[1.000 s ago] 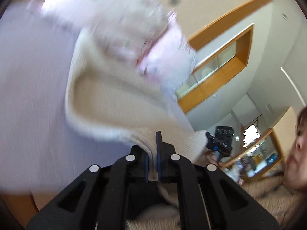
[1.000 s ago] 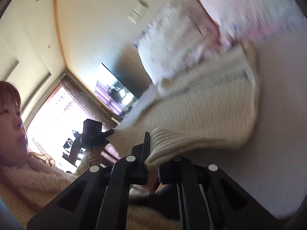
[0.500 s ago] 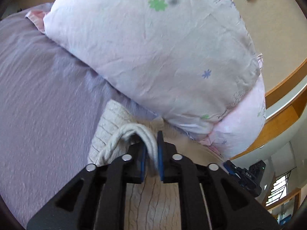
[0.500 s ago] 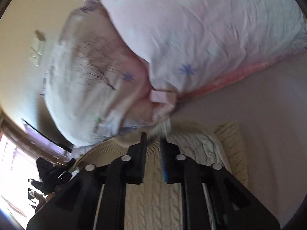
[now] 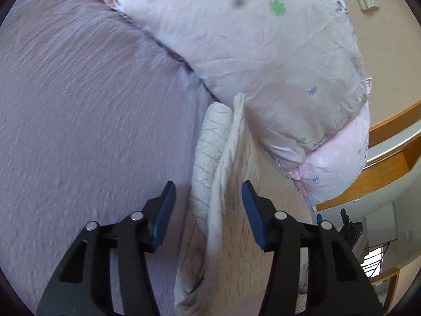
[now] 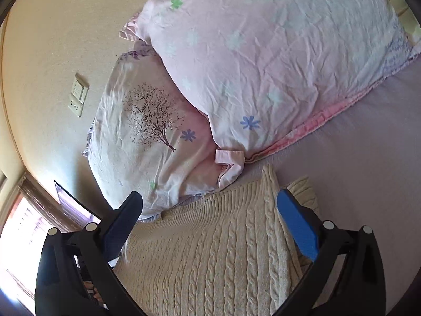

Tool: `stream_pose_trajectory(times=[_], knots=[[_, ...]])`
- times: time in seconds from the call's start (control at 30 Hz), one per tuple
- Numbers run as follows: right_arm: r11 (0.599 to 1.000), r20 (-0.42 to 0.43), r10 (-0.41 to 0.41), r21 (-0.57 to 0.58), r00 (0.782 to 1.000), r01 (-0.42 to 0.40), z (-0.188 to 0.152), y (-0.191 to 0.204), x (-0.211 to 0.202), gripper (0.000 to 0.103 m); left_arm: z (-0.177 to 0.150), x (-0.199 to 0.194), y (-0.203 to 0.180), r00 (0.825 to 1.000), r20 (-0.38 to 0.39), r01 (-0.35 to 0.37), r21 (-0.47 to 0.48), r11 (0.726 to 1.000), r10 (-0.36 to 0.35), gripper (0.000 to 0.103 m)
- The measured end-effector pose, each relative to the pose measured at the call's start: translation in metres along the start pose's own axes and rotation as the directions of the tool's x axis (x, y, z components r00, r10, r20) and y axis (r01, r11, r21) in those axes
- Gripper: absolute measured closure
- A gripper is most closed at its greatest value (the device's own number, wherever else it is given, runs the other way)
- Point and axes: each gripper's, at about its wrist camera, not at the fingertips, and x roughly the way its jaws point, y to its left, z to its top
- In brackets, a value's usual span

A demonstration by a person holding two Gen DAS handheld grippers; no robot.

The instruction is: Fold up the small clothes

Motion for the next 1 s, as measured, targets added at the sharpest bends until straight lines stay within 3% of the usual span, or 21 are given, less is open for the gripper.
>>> stream_pose_trajectory(times=[0.13,0.17,0.2,0.23,0.3,0.37,0.47,0.53,0.6,0.63,0.7,0.73,0.77,0.8,0.83,0.9,0.93,1.0], knots=[[0.999,-0.014,0.040,0.014,0.999,-0.040,0.002,0.000,0.001,0.001,-0.006,0.014,-0.013,1.000,-0.019,0.020,0.020,1.000,-0.020,0.055],[0.998,-0.022,0.057,0.023,0.998,-0.056,0.002,-0.001,0.002,0.001,-0.007,0.019,-0.015,0.999,-0.035,0.039,0.006,0.999,-0.039,0.063],[0.996,-0.034,0.080,0.039,0.996,-0.078,0.003,-0.002,0.003,0.001,-0.009,0.026,-0.013,0.996,-0.062,0.067,-0.035,0.997,-0.069,0.080],[0.995,-0.043,0.094,0.050,0.995,-0.092,0.004,-0.004,0.003,0.001,-0.011,0.031,-0.009,0.992,-0.071,0.094,-0.102,0.990,-0.101,0.082],[0.992,-0.046,0.110,0.059,0.993,-0.108,0.007,-0.006,-0.002,0.001,-0.011,0.028,-0.016,0.993,-0.047,0.102,-0.106,0.989,-0.107,0.086],[0.993,-0.027,0.115,0.045,0.993,-0.113,0.012,-0.008,-0.010,0.001,-0.012,0.019,-0.041,0.983,-0.016,0.183,-0.098,0.978,-0.185,0.088],[0.994,0.032,0.106,0.027,0.994,-0.107,0.021,-0.012,-0.030,0.001,-0.016,0.021,-0.113,0.954,-0.017,0.300,0.013,0.954,-0.300,0.089],[0.995,0.083,0.093,0.028,0.992,-0.096,0.027,-0.018,-0.045,0.001,-0.024,0.043,-0.169,0.907,-0.063,0.419,0.054,0.906,-0.416,0.090],[0.997,0.111,0.070,0.020,0.991,-0.073,0.031,-0.023,-0.054,0.001,-0.040,0.091,-0.221,0.844,-0.141,0.527,0.039,0.849,-0.518,0.088],[0.998,0.118,0.054,0.018,0.992,-0.056,0.033,-0.026,-0.057,0.001,-0.048,0.117,-0.239,0.813,-0.193,0.563,0.017,0.826,-0.550,0.080],[0.999,0.117,0.017,0.030,0.993,-0.021,0.037,-0.035,-0.061,0.001,-0.067,0.169,-0.266,0.719,-0.313,0.626,-0.095,0.774,-0.620,0.063],[0.999,0.106,0.009,0.043,0.994,-0.013,0.039,-0.042,-0.063,0.001,-0.078,0.189,-0.273,0.671,-0.351,0.640,-0.171,0.749,-0.653,0.062],[0.998,0.091,0.005,0.058,0.996,-0.010,0.040,-0.047,-0.063,0.001,-0.083,0.194,-0.275,0.659,-0.364,0.642,-0.184,0.744,-0.658,0.060],[0.996,0.064,0.006,0.084,0.998,-0.011,0.042,-0.054,-0.061,0.001,-0.085,0.192,-0.276,0.664,-0.365,0.646,-0.160,0.746,-0.653,0.049],[0.994,0.035,0.012,0.108,0.999,-0.016,0.043,-0.059,-0.059,0.001,-0.082,0.180,-0.273,0.695,-0.345,0.643,-0.094,0.760,-0.630,0.040],[0.988,-0.033,0.024,0.150,0.999,-0.018,0.042,-0.067,-0.049,0.001,-0.069,0.152,-0.259,0.801,-0.270,0.565,0.045,0.824,-0.534,0.032],[0.986,-0.068,0.025,0.164,0.997,-0.013,0.041,-0.070,-0.044,0.001,-0.062,0.136,-0.249,0.877,-0.218,0.462,0.139,0.876,-0.428,0.031],[0.985,-0.155,0.021,0.170,0.988,0.006,0.034,-0.071,-0.028,0.001,-0.054,0.122,-0.233,0.957,-0.158,0.276,0.238,0.931,-0.243,0.030]])
